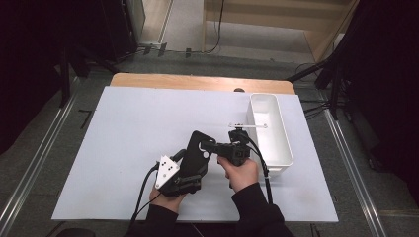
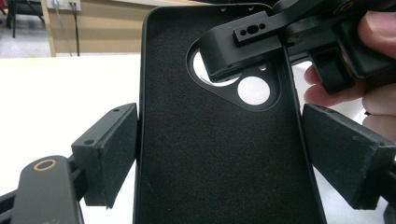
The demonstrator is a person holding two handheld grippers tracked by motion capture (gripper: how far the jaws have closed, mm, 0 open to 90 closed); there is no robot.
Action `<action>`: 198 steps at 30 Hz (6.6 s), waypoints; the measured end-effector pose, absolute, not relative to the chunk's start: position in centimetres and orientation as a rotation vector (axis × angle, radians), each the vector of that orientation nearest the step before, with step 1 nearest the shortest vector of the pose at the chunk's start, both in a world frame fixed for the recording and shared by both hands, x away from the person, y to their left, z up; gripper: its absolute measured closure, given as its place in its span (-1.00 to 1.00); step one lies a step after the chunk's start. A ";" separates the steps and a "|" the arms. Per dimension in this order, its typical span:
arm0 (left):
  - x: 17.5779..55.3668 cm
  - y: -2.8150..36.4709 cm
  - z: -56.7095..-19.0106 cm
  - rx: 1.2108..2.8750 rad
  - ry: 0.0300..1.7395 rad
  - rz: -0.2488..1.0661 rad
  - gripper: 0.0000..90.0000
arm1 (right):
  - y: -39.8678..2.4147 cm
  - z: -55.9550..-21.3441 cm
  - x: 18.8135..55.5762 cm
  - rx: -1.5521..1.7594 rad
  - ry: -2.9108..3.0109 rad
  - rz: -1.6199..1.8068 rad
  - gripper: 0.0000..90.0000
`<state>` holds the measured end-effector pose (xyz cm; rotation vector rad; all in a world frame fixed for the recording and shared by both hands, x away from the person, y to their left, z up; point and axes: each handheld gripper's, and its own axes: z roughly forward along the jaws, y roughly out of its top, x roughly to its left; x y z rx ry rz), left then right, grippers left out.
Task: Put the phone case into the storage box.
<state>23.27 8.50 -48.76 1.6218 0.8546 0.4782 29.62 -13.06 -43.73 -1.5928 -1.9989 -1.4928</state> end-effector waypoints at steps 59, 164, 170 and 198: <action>25.5 10.0 -47.0 1.743 0.802 0.292 -0.68 | -14.5 -41.2 28.1 -1.591 -2.282 -1.614 0.78; 29.8 13.0 -42.7 2.022 0.420 -0.332 0.44 | -14.5 -42.1 26.9 -0.677 -2.483 -1.620 0.78; 29.8 13.0 -42.7 2.020 0.397 -0.345 0.64 | -14.3 -42.2 26.9 -0.669 -2.483 -1.605 0.78; 29.7 12.7 -41.8 2.029 0.427 -0.329 0.80 | -14.6 -42.5 27.1 -0.713 -2.432 -1.597 0.59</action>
